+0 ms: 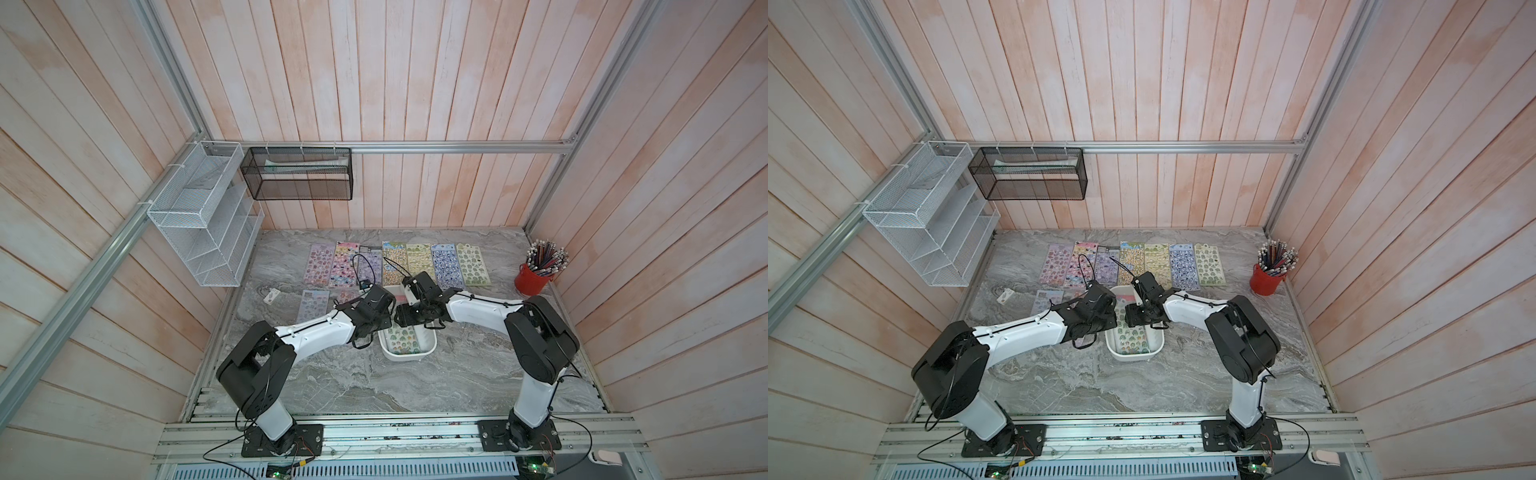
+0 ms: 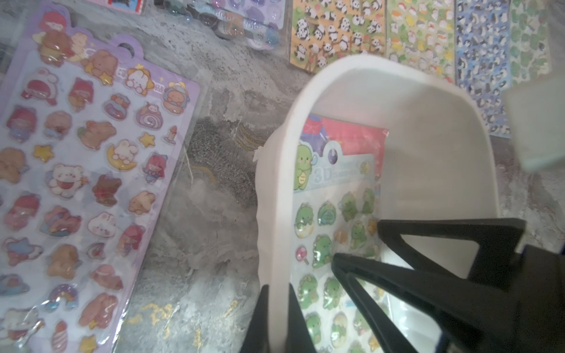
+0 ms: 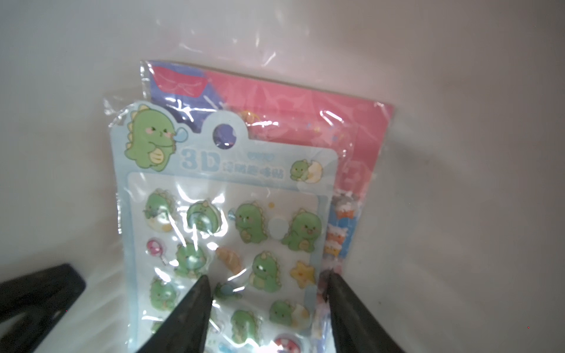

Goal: Take the stickers out of the storage box
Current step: Pick up the sticker from the storage box.

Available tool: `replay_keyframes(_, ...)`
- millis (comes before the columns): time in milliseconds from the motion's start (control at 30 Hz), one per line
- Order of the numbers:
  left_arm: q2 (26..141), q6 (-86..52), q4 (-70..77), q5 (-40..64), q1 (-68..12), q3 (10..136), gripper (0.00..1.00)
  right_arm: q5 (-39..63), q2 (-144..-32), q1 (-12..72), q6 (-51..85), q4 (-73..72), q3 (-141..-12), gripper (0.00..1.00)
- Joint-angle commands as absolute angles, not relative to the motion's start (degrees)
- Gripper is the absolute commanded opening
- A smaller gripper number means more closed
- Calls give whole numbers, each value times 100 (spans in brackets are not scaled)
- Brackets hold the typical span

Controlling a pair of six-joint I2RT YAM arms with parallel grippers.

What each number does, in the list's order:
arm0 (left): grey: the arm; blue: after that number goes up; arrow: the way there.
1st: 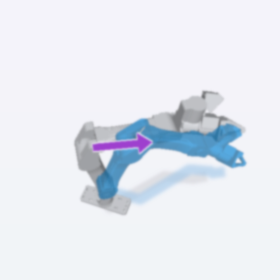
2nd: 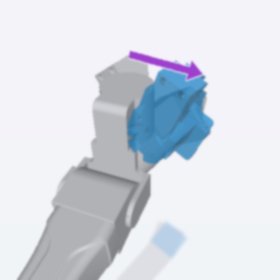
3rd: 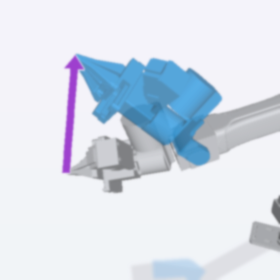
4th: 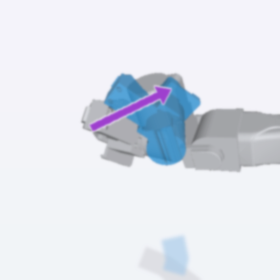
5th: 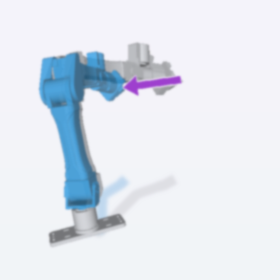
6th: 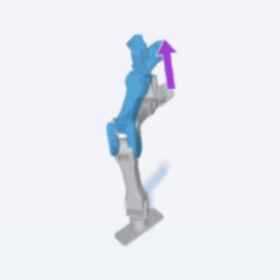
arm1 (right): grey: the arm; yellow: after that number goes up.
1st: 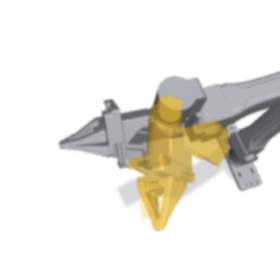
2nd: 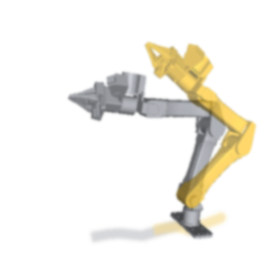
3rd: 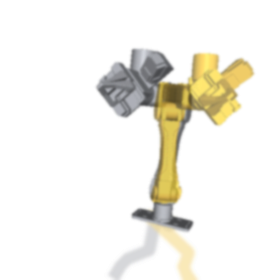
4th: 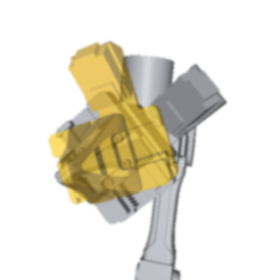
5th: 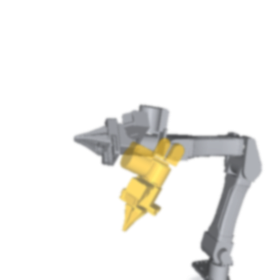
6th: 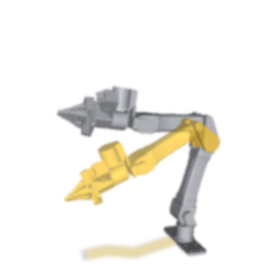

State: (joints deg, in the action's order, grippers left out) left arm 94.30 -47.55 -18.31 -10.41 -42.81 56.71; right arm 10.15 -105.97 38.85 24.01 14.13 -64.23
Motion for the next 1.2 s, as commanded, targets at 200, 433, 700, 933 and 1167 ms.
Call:
replay_keyframes(200, 9281, -4676, -1661, -1099, -4246, 5931, 0, 2112, -10421, 3355, 2474, 1163, -5889, 53)
replay_keyframes(433, 9361, -4717, -1602, -1063, -4245, 5896, 0, 3104, -10141, 3100, 2701, 504, -5417, 46)
replay_keyframes(700, 9400, -4720, -1608, -1063, -4232, 5902, 0, 3432, -9961, 2952, 2794, 191, -5149, 39)
replay_keyframes(933, 9418, -4720, -1616, -1073, -4219, 5898, 0, 3892, -9803, 2823, 2891, -231, -4828, 31)
replay_keyframes(1167, 9407, -4716, -1625, -1081, -4201, 5897, 0, 4008, -9753, 2806, 2963, -434, -4711, 13)
